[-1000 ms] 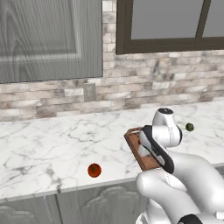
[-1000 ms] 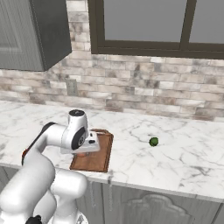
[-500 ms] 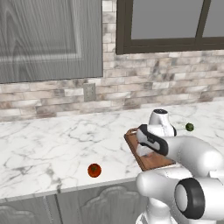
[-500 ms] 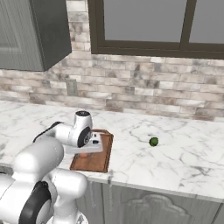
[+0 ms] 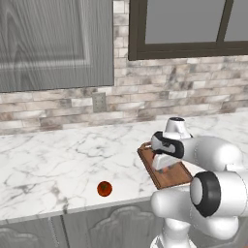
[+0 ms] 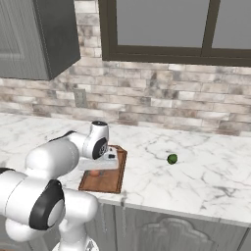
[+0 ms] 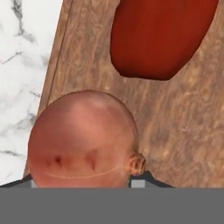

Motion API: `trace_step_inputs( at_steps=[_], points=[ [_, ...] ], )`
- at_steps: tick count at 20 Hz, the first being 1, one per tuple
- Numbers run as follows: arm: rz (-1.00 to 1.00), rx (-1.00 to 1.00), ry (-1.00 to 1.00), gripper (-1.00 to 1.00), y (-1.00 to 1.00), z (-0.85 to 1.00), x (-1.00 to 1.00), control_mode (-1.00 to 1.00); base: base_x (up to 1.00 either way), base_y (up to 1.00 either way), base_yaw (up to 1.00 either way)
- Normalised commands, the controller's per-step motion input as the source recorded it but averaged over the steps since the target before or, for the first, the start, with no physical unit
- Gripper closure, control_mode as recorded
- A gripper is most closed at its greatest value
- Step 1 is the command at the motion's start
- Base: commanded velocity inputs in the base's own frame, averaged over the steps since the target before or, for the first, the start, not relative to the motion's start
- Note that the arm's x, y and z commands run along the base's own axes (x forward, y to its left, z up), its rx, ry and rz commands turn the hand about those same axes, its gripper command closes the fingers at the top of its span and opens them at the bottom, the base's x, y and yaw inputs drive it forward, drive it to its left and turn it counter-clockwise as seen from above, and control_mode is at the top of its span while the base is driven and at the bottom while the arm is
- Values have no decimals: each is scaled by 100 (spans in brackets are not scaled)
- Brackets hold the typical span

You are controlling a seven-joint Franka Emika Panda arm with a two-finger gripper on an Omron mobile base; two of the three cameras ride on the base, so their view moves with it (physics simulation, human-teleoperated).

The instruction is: Place the avocado, onion, tomato, and bell pepper on the cutting board.

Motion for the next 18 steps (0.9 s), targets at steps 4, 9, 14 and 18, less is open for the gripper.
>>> trace_step_inputs(
  at_steps=[4,9,14,18],
  points=[
    [0,-2,0,-100,1,-21,-21,-100,0,0,0],
    [0,0,-3,-100,-8,0,-32,-100,0,0,0],
    [1,0,-9,-100,-7,9,-45,-100,0,0,0],
    [5,0,-8,-100,1,55,-46,-100,0,0,0]
  ],
)
